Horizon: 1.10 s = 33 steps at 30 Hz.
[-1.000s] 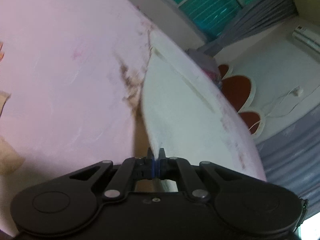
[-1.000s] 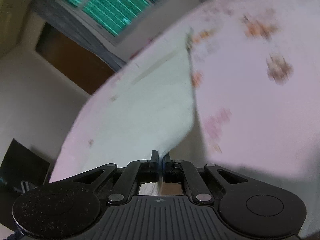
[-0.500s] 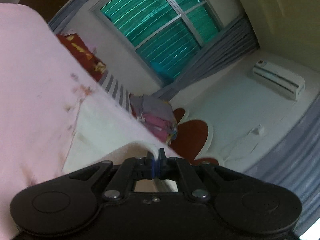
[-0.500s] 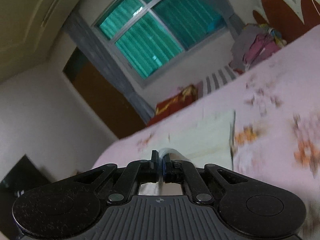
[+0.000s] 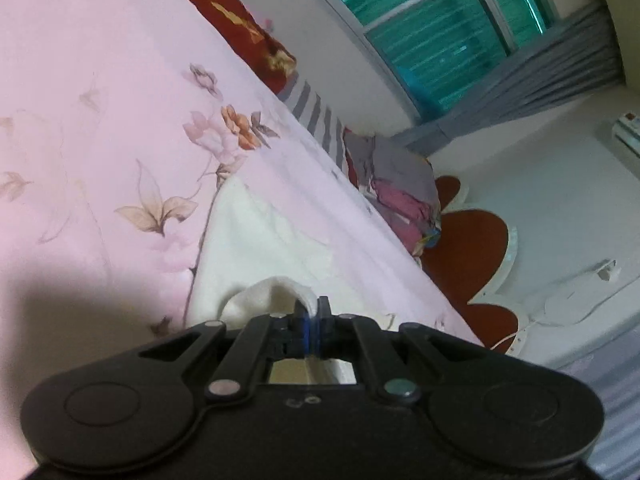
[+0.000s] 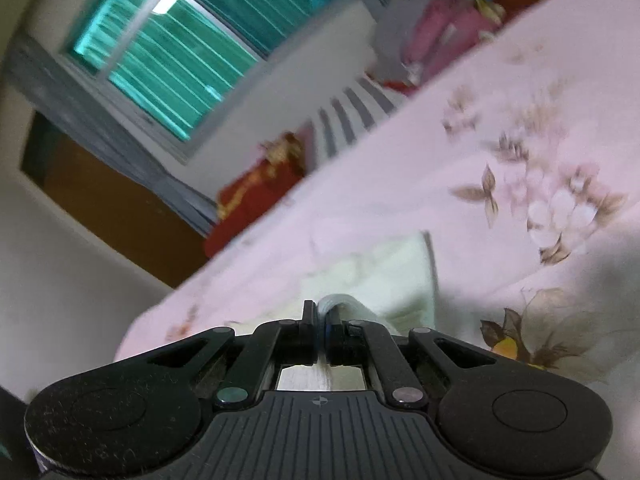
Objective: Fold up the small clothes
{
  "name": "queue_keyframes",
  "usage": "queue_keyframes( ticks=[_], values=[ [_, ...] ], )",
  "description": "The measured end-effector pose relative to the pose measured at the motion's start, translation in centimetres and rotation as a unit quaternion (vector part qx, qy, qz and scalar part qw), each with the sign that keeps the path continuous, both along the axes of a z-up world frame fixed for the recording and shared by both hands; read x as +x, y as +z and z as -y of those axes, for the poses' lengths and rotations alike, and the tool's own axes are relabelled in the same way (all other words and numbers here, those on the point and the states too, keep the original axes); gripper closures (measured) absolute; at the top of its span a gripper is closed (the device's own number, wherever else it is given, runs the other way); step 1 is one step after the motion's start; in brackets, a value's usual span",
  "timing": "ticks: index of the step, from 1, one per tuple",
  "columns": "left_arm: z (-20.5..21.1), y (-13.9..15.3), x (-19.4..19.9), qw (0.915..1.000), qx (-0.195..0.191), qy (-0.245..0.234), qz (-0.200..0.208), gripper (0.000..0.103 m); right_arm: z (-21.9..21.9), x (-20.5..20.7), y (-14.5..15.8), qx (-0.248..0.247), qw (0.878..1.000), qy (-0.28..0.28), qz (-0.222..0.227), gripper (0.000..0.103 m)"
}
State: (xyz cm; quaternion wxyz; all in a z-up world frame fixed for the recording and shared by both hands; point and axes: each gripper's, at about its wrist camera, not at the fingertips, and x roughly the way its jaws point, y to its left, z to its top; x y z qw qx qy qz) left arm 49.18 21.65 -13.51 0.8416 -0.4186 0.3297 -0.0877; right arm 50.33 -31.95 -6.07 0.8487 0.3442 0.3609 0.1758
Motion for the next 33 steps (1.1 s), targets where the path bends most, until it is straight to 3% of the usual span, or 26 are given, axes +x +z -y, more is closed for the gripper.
queue_keyframes(
  ticks=[2, 4, 5, 6, 7, 8, 9, 12, 15, 20, 21, 23, 24, 25, 28, 30, 33],
  values=[
    [-0.3, -0.6, 1.1, 1.0000, -0.001, -0.005, 0.004, 0.100, -0.2, 1.2, -1.5, 0.001, 1.000, -0.004, -0.015, 0.100],
    [-0.5, -1.0, 2.4, 0.9999, -0.008, -0.009, 0.012, 0.092, -0.1, 2.0, -2.5, 0.011, 1.000, -0.002, -0.012, 0.100],
    [-0.6, -1.1, 3.0, 0.9998, -0.010, -0.010, 0.013, 0.081, 0.0, 2.6, -2.7, 0.018, 1.000, 0.001, -0.009, 0.100],
    [-0.7, -1.0, 3.3, 0.9998, -0.009, -0.009, 0.016, 0.070, 0.1, 3.2, -3.0, 0.017, 1.000, 0.000, -0.007, 0.093],
    [-0.8, -1.0, 3.8, 0.9997, -0.007, -0.006, 0.021, 0.064, 0.2, 3.4, -2.9, 0.013, 1.000, -0.003, -0.005, 0.057],
    [-0.9, -0.7, 3.7, 0.9996, -0.008, -0.003, 0.028, 0.051, 0.5, 3.5, -2.8, 0.007, 1.000, -0.015, 0.003, 0.034],
    [-1.0, -0.3, 4.0, 0.9993, -0.007, 0.000, 0.037, 0.043, 0.8, 3.3, -2.6, -0.002, 0.999, -0.036, 0.020, 0.022],
    [-1.3, 0.6, 4.6, 0.9982, 0.026, -0.005, 0.054, 0.042, 1.9, 3.7, -2.5, 0.008, 0.999, -0.046, 0.025, 0.023],
    [-1.2, 0.9, 5.1, 0.9951, 0.084, -0.035, 0.040, 0.048, 1.7, 3.5, -2.3, -0.030, 0.999, -0.019, 0.026, 0.044],
    [0.5, 0.1, 7.1, 0.9815, 0.167, -0.093, -0.001, 0.060, -0.2, 3.1, -3.1, -0.098, 0.995, 0.026, 0.018, 0.056],
    [0.7, -0.1, 7.5, 0.9798, 0.174, -0.098, -0.012, 0.061, -0.7, 3.3, -3.4, -0.114, 0.993, 0.032, 0.014, 0.062],
    [0.7, -0.4, 7.8, 0.9810, 0.166, -0.100, -0.012, 0.064, -2.6, 4.1, -3.8, -0.152, 0.987, 0.053, 0.003, 0.084],
    [0.7, -0.5, 8.0, 0.9813, 0.162, -0.103, -0.014, 0.083, -3.3, 4.2, -4.0, -0.174, 0.983, 0.066, -0.001, 0.099],
    [0.8, -0.5, 8.1, 0.9802, 0.165, -0.108, -0.014, 0.100, -3.9, 4.2, -4.0, -0.192, 0.979, 0.071, 0.002, 0.100],
    [0.5, 0.2, 7.3, 0.9825, 0.161, -0.092, 0.024, 0.101, -4.6, 3.6, -3.6, -0.212, 0.974, 0.071, 0.024, 0.101],
    [0.3, 0.6, 7.0, 0.9833, 0.159, -0.079, 0.042, 0.101, -4.0, 3.0, -3.1, -0.197, 0.978, 0.052, 0.045, 0.101],
    [0.9, 0.1, 7.8, 0.9812, 0.173, -0.083, 0.023, 0.101, -3.9, 2.8, -3.0, -0.202, 0.977, 0.043, 0.060, 0.101]
  ],
)
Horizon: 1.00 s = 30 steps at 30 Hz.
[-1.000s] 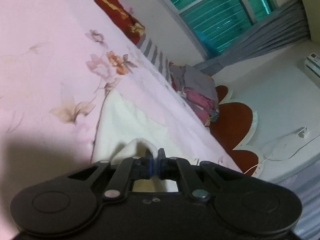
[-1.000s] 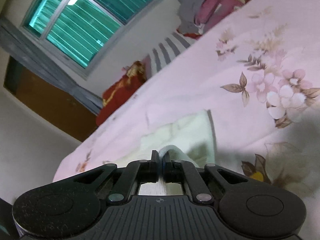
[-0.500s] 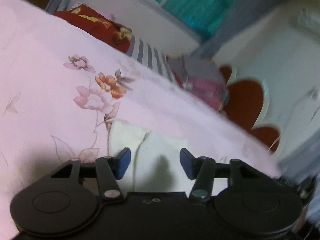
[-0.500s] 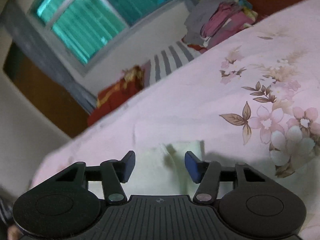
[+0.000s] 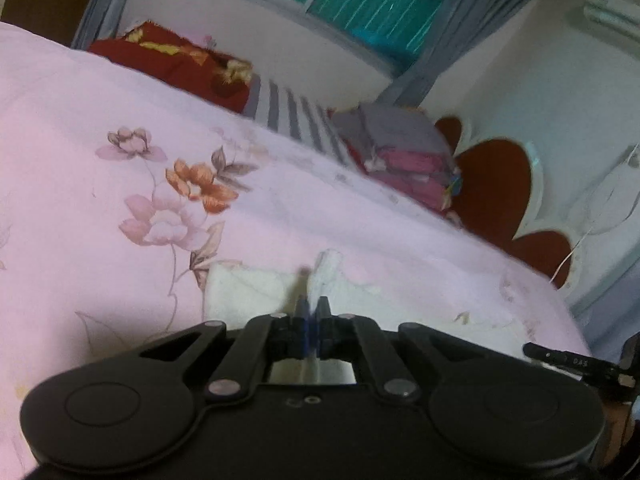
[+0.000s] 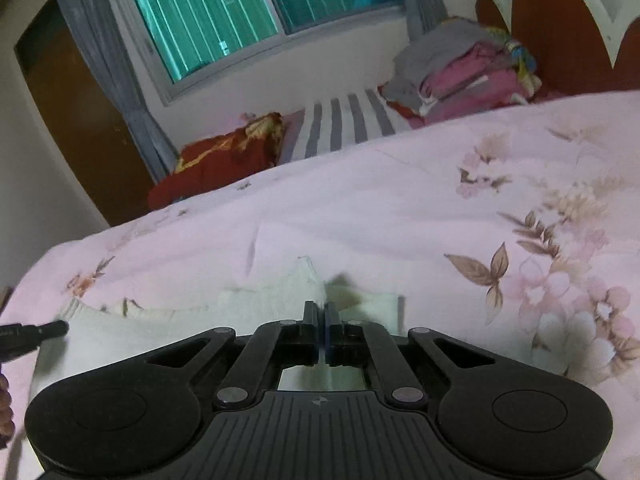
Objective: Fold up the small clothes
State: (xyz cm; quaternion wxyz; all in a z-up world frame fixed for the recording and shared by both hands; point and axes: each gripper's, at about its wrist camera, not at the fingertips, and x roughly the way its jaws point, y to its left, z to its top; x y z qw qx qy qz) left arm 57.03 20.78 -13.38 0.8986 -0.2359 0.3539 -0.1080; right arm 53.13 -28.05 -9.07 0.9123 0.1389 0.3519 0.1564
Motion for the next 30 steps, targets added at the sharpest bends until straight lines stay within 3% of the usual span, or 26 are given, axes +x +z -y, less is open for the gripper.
queue_keyframes(
  ticks=[2, 4, 6, 8, 9, 10, 12, 14, 15, 17, 20, 22, 24, 25, 27, 29, 30],
  values=[
    [0.6, -1.1, 1.0, 0.9991, 0.021, -0.006, -0.035, 0.097, -0.5, 0.5, -0.8, -0.029, 0.999, -0.004, -0.018, 0.101],
    [0.5, -1.0, 1.0, 0.9993, 0.017, 0.007, -0.033, 0.093, -1.0, 1.0, -2.0, -0.047, 0.998, -0.002, -0.044, 0.101],
    [0.8, 0.7, -0.3, 0.9977, 0.054, 0.038, -0.017, 0.067, -1.4, 1.2, -1.4, -0.053, 0.997, -0.007, -0.050, 0.099],
    [2.4, 2.6, -2.0, 0.9935, 0.096, 0.046, 0.040, 0.046, -2.2, 0.4, 0.0, -0.082, 0.996, -0.024, -0.038, 0.069],
    [3.7, 3.1, -2.3, 0.9934, 0.097, 0.025, 0.055, 0.036, -2.5, -0.6, 0.9, -0.087, 0.996, -0.029, -0.007, 0.047],
    [5.4, 3.4, -2.2, 0.9931, 0.101, -0.006, 0.060, 0.033, -3.3, -1.6, 1.7, -0.080, 0.996, -0.019, 0.026, 0.045],
    [9.4, 3.4, -1.8, 0.9874, 0.129, -0.064, 0.065, 0.034, -6.1, -1.8, 2.0, -0.073, 0.996, 0.039, 0.025, 0.045],
    [12.0, 3.1, -1.6, 0.9839, 0.138, -0.088, 0.072, 0.034, -9.9, -2.2, 1.5, -0.092, 0.991, 0.093, 0.034, 0.051],
    [12.7, 2.8, -1.5, 0.9843, 0.133, -0.093, 0.069, 0.034, -11.7, -2.3, 1.0, -0.102, 0.988, 0.115, 0.031, 0.057],
    [13.0, 1.7, -1.2, 0.9856, 0.132, -0.091, 0.053, 0.033, -13.6, -2.3, 0.1, -0.109, 0.985, 0.133, 0.023, 0.057],
    [10.9, 0.4, -1.0, 0.9827, 0.167, -0.070, 0.038, 0.034, -13.8, -2.1, -0.7, -0.120, 0.982, 0.146, 0.021, 0.057],
    [8.0, 0.1, -1.2, 0.9828, 0.176, -0.043, 0.032, 0.036, -12.0, -1.6, -0.6, -0.130, 0.984, 0.122, 0.021, 0.057],
    [5.5, 0.3, -1.6, 0.9866, 0.155, -0.040, 0.032, 0.048, -8.5, -0.4, -1.1, -0.165, 0.986, 0.038, 0.005, 0.057],
    [4.9, 0.5, -1.6, 0.9881, 0.146, -0.040, 0.029, 0.048, -6.3, 0.2, -1.4, -0.150, 0.989, 0.004, -0.009, 0.057],
    [5.2, 1.1, -1.7, 0.9884, 0.146, -0.034, 0.024, 0.047, -4.2, 0.7, -1.3, -0.109, 0.994, -0.007, -0.028, 0.057],
    [6.4, 2.3, -2.3, 0.9872, 0.154, -0.021, 0.035, 0.037, -5.1, 0.6, -0.5, -0.136, 0.990, -0.001, -0.023, 0.057],
    [7.4, 2.7, -2.8, 0.9859, 0.158, -0.024, 0.050, 0.023, -5.8, 0.1, 0.2, -0.151, 0.989, -0.010, -0.010, 0.057]
  ],
)
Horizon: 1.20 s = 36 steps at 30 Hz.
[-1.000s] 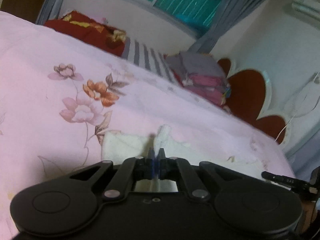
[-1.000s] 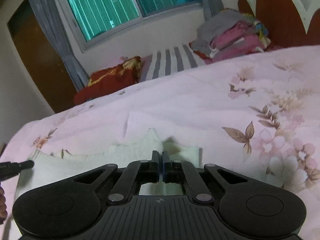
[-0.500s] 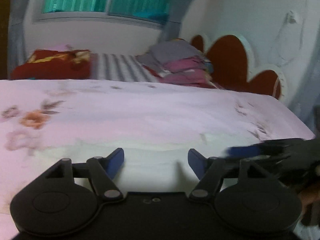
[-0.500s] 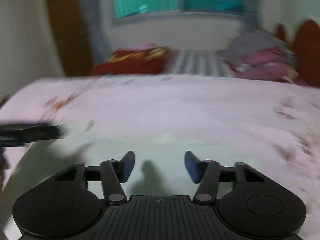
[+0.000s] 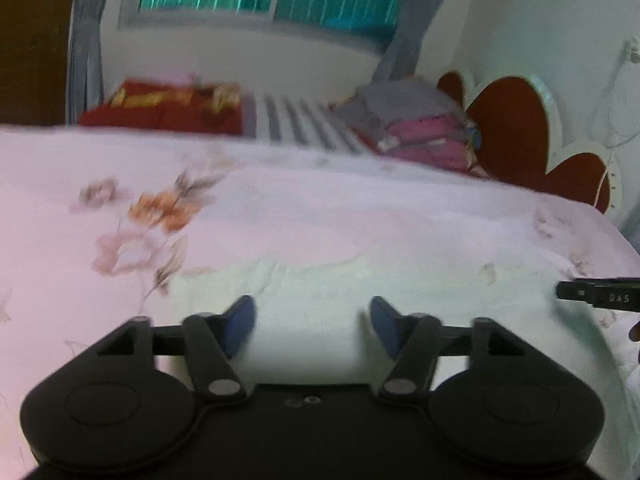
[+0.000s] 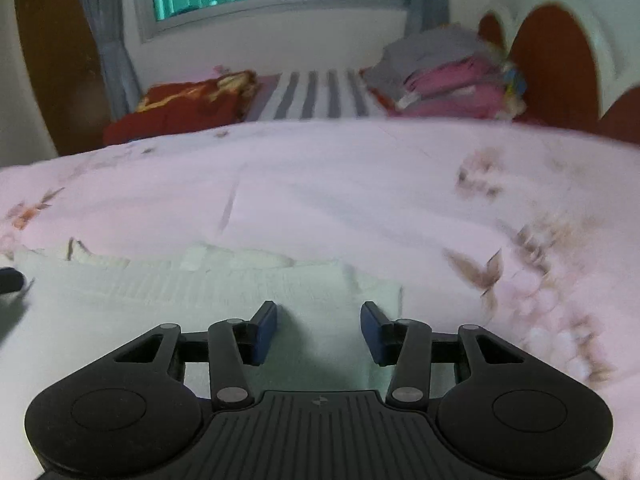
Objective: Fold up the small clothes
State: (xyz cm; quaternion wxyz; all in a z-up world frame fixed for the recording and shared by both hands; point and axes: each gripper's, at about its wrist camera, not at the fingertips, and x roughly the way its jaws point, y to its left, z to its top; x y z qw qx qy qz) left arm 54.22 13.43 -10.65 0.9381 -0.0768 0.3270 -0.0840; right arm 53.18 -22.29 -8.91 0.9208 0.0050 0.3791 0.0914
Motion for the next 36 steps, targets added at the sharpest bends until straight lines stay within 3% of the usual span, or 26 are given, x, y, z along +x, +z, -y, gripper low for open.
queue_keyframes(
  ticks=[2, 4, 7, 9, 11, 14, 16, 18, 20, 24, 26, 29, 32, 33, 34, 36],
  values=[
    [2.9, 0.4, -0.9, 0.9991, 0.026, -0.034, 0.003, 0.022, -1.6, -1.5, 1.2, 0.019, 0.999, 0.022, 0.023, 0.057],
    [5.3, 0.2, -1.6, 0.9972, 0.047, -0.059, -0.004, 0.023, -3.8, -2.9, 1.2, 0.033, 0.997, 0.070, 0.014, 0.057],
    [7.4, -1.0, -2.3, 0.9958, 0.050, -0.073, -0.022, 0.024, -7.3, -4.7, 0.0, 0.016, 0.991, 0.132, 0.001, 0.057],
    [7.3, -1.7, -3.1, 0.9948, 0.072, -0.068, -0.021, 0.025, -8.1, -5.7, -0.9, -0.003, 0.990, 0.143, 0.010, 0.057],
    [6.2, -2.0, -3.9, 0.9945, 0.085, -0.058, -0.019, 0.023, -7.3, -5.9, -1.1, -0.009, 0.990, 0.141, 0.016, 0.057],
    [3.9, -1.9, -4.8, 0.9957, 0.083, -0.036, -0.022, 0.024, -3.8, -5.6, -1.7, -0.040, 0.997, 0.055, 0.023, 0.057],
    [3.5, -1.1, -5.4, 0.9971, 0.068, -0.025, -0.021, 0.030, -2.2, -5.5, -1.6, -0.032, 0.999, 0.020, 0.013, 0.057],
    [4.1, -0.1, -6.2, 0.9983, 0.050, -0.028, -0.005, 0.029, -2.3, -6.1, -0.7, -0.025, 0.999, 0.019, 0.015, 0.057],
    [5.5, 0.3, -6.9, 0.9979, 0.047, -0.044, -0.004, 0.029, -3.0, -7.6, 0.6, -0.010, 0.998, 0.054, 0.041, 0.057],
    [8.4, -1.4, -7.5, 0.9924, 0.090, -0.079, -0.030, 0.027, -6.0, -10.5, 0.0, -0.015, 0.989, 0.141, 0.031, 0.057],
    [7.9, -1.8, -8.3, 0.9909, 0.104, -0.081, -0.026, 0.026, -6.5, -10.7, -1.3, -0.045, 0.991, 0.126, 0.018, 0.057],
    [6.6, -1.0, -9.5, 0.9905, 0.119, -0.063, -0.025, 0.031, -4.8, -10.7, -1.3, -0.025, 0.996, 0.082, 0.010, 0.057],
    [5.1, -0.2, -11.7, 0.9953, 0.083, -0.043, -0.025, 0.041, -3.1, -12.0, 0.5, 0.018, 0.996, 0.082, 0.015, 0.057],
    [5.0, -0.1, -12.6, 0.9968, 0.065, -0.037, -0.028, 0.043, -2.7, -12.6, 0.9, 0.036, 0.995, 0.091, 0.015, 0.063],
    [5.1, 0.1, -13.5, 0.9977, 0.053, -0.035, -0.025, 0.044, -2.8, -13.6, 1.1, 0.047, 0.993, 0.106, 0.012, 0.079],
    [6.1, 0.6, -15.2, 0.9981, 0.048, -0.038, -0.010, 0.051, -3.6, -15.5, 1.3, 0.061, 0.988, 0.142, 0.011, 0.085]
  ],
)
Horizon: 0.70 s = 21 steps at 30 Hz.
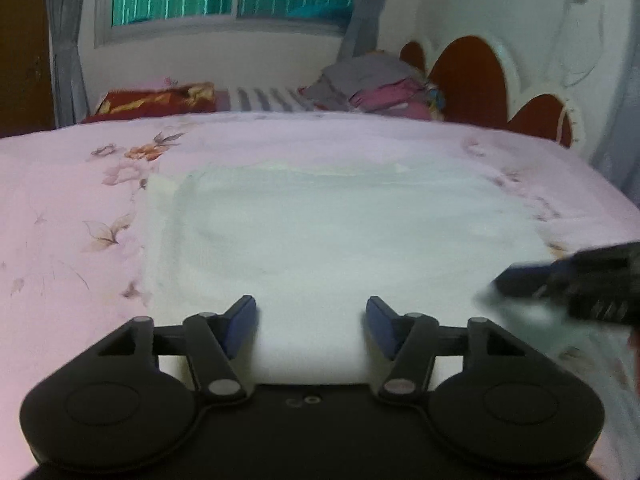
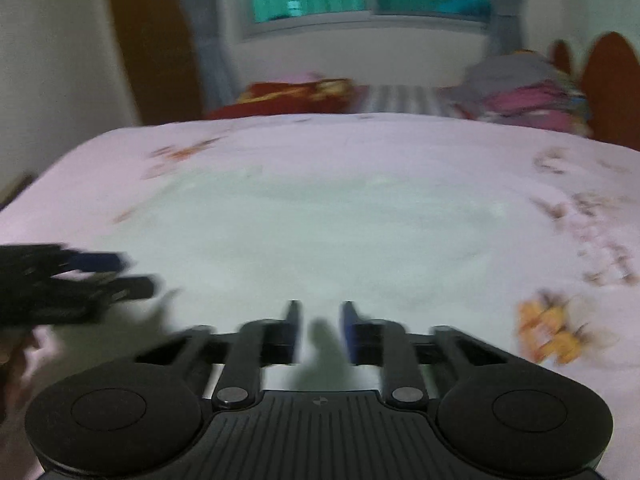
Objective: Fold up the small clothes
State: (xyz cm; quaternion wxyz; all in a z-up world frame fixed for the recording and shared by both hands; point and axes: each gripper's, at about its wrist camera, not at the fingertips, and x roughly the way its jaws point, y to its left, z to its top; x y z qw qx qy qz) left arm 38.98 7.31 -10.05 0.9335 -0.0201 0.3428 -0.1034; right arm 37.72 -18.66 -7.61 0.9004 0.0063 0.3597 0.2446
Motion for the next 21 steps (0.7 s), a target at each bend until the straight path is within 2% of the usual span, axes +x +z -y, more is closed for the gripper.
queue_keyframes(
  ticks=[3, 9, 11, 14, 16, 18, 21],
  values=[
    [1.4, 0.0, -1.9, 0.9998, -0.017, 0.005, 0.000, 0.060, -1.1, -2.5, -0.5, 0.017, 0.999, 0.032, -0.014, 0.088],
    [3.3, -1.1, -2.5, 0.9996, 0.002, 0.004, -0.026, 0.062, -2.4, -4.5, -1.5, 0.038, 0.998, 0.041, -0.032, 0.090],
    [2.8, -1.7, -2.2, 0.9991, -0.008, 0.010, -0.041, 0.062, -3.2, -4.8, -1.7, 0.030, 0.998, 0.038, -0.039, 0.094],
    [2.7, -2.0, -2.9, 0.9993, 0.008, 0.006, -0.036, 0.060, -3.5, -4.5, -2.3, 0.041, 0.997, 0.033, -0.059, 0.094],
    [2.4, -2.0, -3.4, 0.9993, 0.013, 0.010, -0.034, 0.058, -3.7, -4.8, -2.4, 0.033, 0.997, 0.036, -0.054, 0.094],
    [1.3, -2.0, -3.7, 0.9991, 0.013, 0.024, -0.032, 0.058, -3.2, -5.1, -2.4, 0.028, 0.998, 0.031, -0.050, 0.094],
    [-0.5, -1.9, -4.2, 0.9984, 0.015, 0.047, -0.029, 0.058, -0.8, -5.4, -2.5, 0.023, 0.999, -0.005, -0.049, 0.094]
  ],
)
